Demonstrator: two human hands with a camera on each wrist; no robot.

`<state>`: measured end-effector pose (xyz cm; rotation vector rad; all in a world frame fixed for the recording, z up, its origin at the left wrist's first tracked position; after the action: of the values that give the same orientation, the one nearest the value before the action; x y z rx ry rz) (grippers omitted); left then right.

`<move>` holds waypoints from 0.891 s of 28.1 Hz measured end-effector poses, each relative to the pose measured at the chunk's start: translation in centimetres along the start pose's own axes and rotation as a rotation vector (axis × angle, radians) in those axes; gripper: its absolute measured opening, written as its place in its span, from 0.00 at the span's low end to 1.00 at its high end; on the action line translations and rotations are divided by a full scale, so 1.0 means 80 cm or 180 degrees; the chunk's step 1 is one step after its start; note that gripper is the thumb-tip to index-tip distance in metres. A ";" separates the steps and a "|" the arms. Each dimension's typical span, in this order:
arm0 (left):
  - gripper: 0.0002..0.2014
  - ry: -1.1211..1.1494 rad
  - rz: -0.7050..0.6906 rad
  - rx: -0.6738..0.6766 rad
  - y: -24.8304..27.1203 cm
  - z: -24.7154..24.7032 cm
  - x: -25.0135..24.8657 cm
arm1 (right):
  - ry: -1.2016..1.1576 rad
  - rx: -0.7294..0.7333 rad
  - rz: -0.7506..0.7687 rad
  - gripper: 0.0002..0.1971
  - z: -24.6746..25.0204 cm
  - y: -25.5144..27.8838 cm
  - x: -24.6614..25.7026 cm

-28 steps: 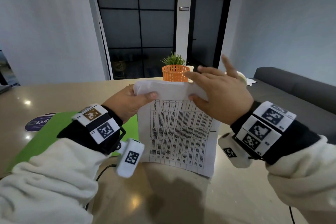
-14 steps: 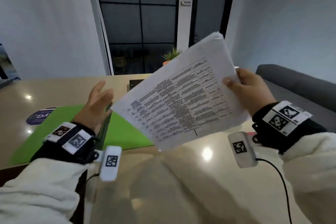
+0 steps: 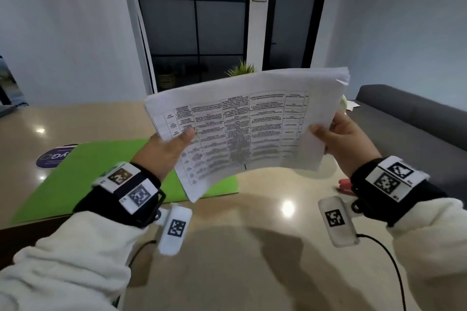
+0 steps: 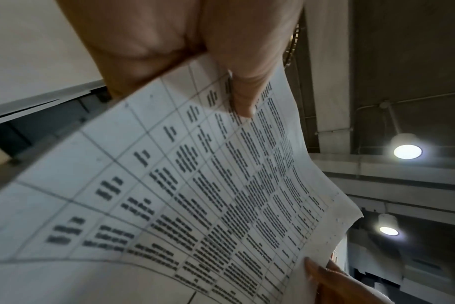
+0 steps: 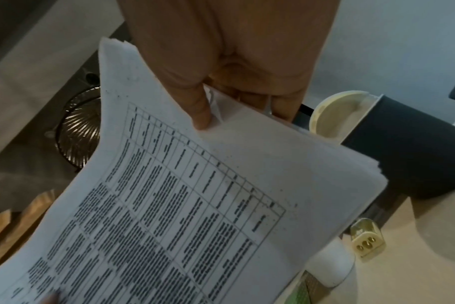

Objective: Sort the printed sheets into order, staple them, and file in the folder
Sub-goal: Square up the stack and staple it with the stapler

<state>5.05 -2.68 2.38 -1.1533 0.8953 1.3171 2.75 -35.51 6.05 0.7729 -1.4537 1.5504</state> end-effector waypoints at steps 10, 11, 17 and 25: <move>0.21 -0.1083 0.0946 0.0747 0.036 -0.049 0.089 | 0.0721 0.0715 -0.0879 0.24 -0.017 0.035 -0.127; 0.25 -0.1184 0.1055 0.0693 0.034 -0.046 0.099 | 0.0692 0.0672 -0.0894 0.19 -0.017 0.036 -0.133; 0.25 -0.1439 0.1030 0.0479 0.022 -0.030 0.077 | 0.0234 0.0278 -0.0989 0.14 -0.015 0.036 -0.107; 0.16 -0.1371 0.0604 0.0352 0.036 -0.015 0.016 | 0.0108 0.0115 -0.0716 0.11 -0.004 0.022 -0.055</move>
<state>2.49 -3.79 0.51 -0.6720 0.7581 1.5729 3.18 -35.90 1.37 0.8949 -1.2704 1.4144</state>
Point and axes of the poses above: each hand's wrist, its own y-axis away from the middle knuckle, its own z-axis out of the back of the hand, x = y × z, the point moved 10 cm from there along -y, towards the middle knuckle, and after that the axes turned 8 degrees about z, right-handed, at the moved point
